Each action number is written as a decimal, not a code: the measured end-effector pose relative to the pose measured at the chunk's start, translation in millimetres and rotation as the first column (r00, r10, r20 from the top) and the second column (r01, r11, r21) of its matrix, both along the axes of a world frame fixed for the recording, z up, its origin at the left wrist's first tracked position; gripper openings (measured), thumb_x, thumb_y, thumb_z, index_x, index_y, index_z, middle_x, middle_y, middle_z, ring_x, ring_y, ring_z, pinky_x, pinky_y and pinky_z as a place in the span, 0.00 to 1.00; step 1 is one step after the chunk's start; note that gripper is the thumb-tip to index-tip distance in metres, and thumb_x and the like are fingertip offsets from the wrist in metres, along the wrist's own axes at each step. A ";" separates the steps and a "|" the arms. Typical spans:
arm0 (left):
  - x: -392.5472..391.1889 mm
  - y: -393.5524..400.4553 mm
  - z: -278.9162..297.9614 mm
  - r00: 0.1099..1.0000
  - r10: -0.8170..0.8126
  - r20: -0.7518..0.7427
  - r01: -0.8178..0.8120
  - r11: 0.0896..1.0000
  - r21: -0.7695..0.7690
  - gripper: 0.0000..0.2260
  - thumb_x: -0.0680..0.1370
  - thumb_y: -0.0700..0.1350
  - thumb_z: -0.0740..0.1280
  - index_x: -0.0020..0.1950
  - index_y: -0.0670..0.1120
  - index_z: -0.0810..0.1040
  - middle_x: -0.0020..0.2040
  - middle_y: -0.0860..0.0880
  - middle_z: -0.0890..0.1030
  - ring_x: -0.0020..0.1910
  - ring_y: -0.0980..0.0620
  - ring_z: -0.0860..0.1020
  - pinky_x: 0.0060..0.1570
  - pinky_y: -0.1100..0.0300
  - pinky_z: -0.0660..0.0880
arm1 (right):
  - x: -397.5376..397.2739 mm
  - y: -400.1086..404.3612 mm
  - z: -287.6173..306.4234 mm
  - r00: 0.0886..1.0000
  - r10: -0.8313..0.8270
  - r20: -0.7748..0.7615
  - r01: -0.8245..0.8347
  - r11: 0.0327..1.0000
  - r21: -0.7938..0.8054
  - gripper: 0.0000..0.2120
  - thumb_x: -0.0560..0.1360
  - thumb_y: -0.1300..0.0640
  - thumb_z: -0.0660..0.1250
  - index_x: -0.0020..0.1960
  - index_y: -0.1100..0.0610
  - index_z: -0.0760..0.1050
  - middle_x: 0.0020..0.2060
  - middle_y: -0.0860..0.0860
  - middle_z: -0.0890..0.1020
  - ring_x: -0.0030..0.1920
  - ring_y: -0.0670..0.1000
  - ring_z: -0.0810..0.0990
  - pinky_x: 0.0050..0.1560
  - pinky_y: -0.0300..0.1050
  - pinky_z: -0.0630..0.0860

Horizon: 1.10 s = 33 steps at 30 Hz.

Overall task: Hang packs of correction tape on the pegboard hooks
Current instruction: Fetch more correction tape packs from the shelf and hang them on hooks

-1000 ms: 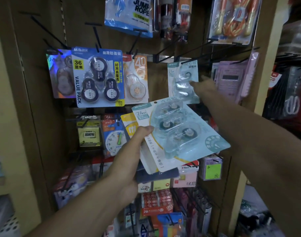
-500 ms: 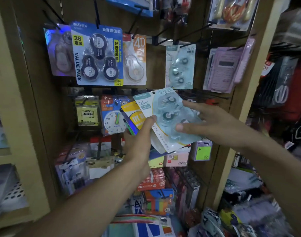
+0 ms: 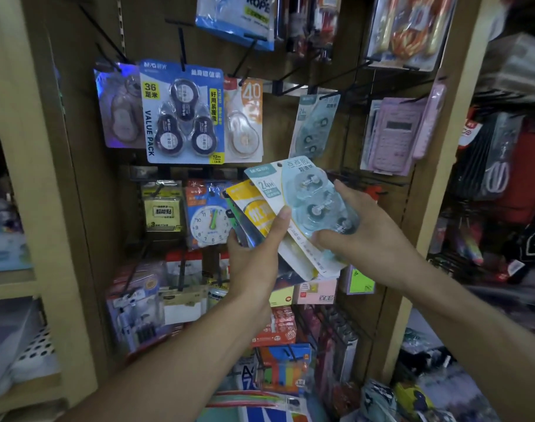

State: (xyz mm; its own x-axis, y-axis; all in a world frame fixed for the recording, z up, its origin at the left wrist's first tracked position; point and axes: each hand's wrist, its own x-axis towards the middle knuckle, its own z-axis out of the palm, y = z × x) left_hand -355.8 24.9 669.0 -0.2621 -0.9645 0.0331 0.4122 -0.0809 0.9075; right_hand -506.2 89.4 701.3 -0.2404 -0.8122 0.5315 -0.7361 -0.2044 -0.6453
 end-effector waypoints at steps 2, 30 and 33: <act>1.3 -1.2 0.8 1.000 -0.008 0.006 0.009 1.000 -0.015 0.40 0.67 0.62 0.73 0.74 0.54 0.61 0.55 0.57 0.79 0.28 0.70 0.78 0.14 0.73 0.68 | -0.3 -1.8 -0.5 0.998 0.004 0.058 -0.003 1.000 -0.022 0.27 0.72 0.55 0.76 0.57 0.29 0.68 0.57 0.34 0.71 0.52 0.32 0.77 0.43 0.32 0.77; 29.1 2.6 37.6 0.971 -0.238 -0.036 0.237 0.971 -0.024 0.26 0.64 0.63 0.73 0.57 0.51 0.83 0.50 0.48 0.87 0.49 0.46 0.85 0.35 0.57 0.80 | -89.0 -124.9 54.6 0.869 -0.435 0.237 0.496 0.770 -0.402 0.43 0.65 0.36 0.69 0.78 0.37 0.59 0.77 0.50 0.63 0.77 0.54 0.63 0.72 0.60 0.69; 28.5 1.7 40.6 0.973 -0.229 -0.014 0.228 0.973 -0.036 0.28 0.61 0.64 0.72 0.57 0.51 0.83 0.50 0.48 0.87 0.48 0.46 0.85 0.34 0.59 0.79 | -94.7 -132.9 58.3 0.868 -0.431 0.246 0.495 0.776 -0.390 0.42 0.66 0.35 0.69 0.78 0.36 0.58 0.77 0.50 0.63 0.76 0.54 0.64 0.71 0.61 0.70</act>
